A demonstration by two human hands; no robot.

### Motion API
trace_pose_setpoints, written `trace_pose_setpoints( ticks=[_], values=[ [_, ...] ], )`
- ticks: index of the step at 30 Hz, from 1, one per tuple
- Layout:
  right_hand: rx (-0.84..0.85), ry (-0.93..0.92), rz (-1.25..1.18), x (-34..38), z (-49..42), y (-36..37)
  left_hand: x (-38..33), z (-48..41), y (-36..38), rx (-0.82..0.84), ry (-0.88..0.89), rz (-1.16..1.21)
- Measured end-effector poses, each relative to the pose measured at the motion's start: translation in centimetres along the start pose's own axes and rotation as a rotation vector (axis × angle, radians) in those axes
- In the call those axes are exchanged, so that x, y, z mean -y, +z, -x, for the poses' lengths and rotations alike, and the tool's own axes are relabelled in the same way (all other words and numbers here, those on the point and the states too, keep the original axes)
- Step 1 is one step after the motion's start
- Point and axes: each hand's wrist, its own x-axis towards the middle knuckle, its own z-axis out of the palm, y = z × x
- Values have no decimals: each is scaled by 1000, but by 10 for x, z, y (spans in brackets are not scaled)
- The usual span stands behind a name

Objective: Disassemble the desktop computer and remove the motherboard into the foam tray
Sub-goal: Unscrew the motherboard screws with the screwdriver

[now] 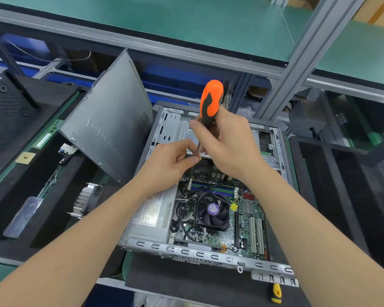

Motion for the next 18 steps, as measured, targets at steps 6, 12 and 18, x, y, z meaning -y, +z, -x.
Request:
trace_pose_setpoints(
  ticks=[6,12,18],
  values=[
    [6,8,-15,-1,0,0,0,0,-1,6,0,-7],
    [20,19,-26,0,1,0,1,0,-1,10,-3,8],
    [85,39,-69,-3,1,-3,3,0,-1,18,2,35]
  ],
)
